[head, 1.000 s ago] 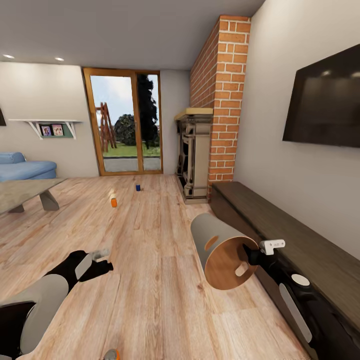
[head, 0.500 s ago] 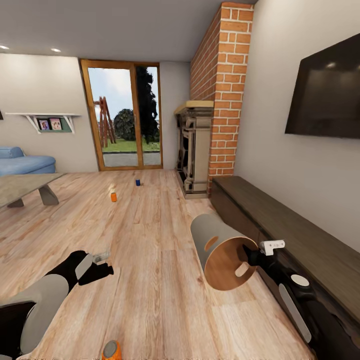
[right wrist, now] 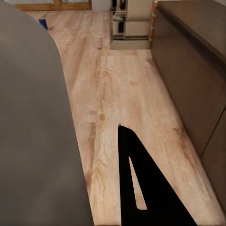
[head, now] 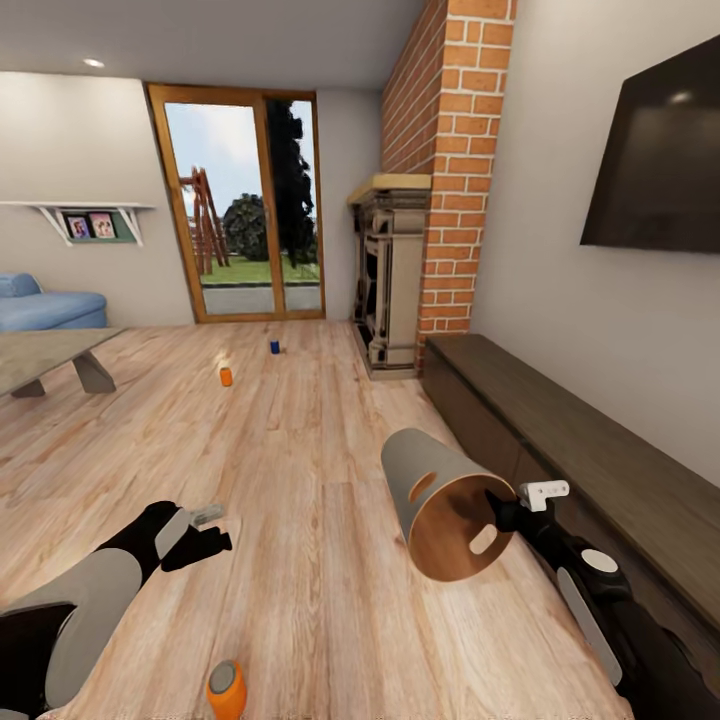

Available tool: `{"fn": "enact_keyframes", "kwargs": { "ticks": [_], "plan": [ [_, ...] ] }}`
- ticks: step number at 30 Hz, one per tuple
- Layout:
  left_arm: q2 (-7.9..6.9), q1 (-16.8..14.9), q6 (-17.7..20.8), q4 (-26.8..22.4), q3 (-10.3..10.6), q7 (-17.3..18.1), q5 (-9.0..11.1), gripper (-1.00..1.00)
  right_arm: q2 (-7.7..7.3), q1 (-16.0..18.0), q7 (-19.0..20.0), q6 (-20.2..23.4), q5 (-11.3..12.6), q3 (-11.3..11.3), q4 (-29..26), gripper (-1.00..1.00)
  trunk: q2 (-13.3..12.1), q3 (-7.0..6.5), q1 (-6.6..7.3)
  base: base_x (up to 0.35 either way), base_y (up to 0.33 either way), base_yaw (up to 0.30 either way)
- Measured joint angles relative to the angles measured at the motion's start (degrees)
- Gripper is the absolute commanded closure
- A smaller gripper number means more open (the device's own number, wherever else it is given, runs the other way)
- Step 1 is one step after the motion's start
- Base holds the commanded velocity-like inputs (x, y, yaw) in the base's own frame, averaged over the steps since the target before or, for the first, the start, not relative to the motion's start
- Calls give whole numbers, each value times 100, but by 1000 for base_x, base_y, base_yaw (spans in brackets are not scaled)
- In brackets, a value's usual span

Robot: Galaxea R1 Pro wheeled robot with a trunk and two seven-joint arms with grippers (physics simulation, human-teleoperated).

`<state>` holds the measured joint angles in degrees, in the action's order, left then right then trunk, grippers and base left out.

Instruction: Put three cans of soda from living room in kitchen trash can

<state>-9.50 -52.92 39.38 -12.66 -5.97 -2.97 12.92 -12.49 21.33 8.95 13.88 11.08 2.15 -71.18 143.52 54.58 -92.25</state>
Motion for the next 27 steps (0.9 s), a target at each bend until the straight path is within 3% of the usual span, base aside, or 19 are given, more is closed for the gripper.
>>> {"fn": "enact_keyframes", "kwargs": {
  "ticks": [27],
  "plan": [
    [1, -4, 0, 0, -8, 40, 8, -100, 2, 0, -19, 1, -9, 12, 17, 100, 36, 598, -70, 0, 0, 0]
  ]
}}
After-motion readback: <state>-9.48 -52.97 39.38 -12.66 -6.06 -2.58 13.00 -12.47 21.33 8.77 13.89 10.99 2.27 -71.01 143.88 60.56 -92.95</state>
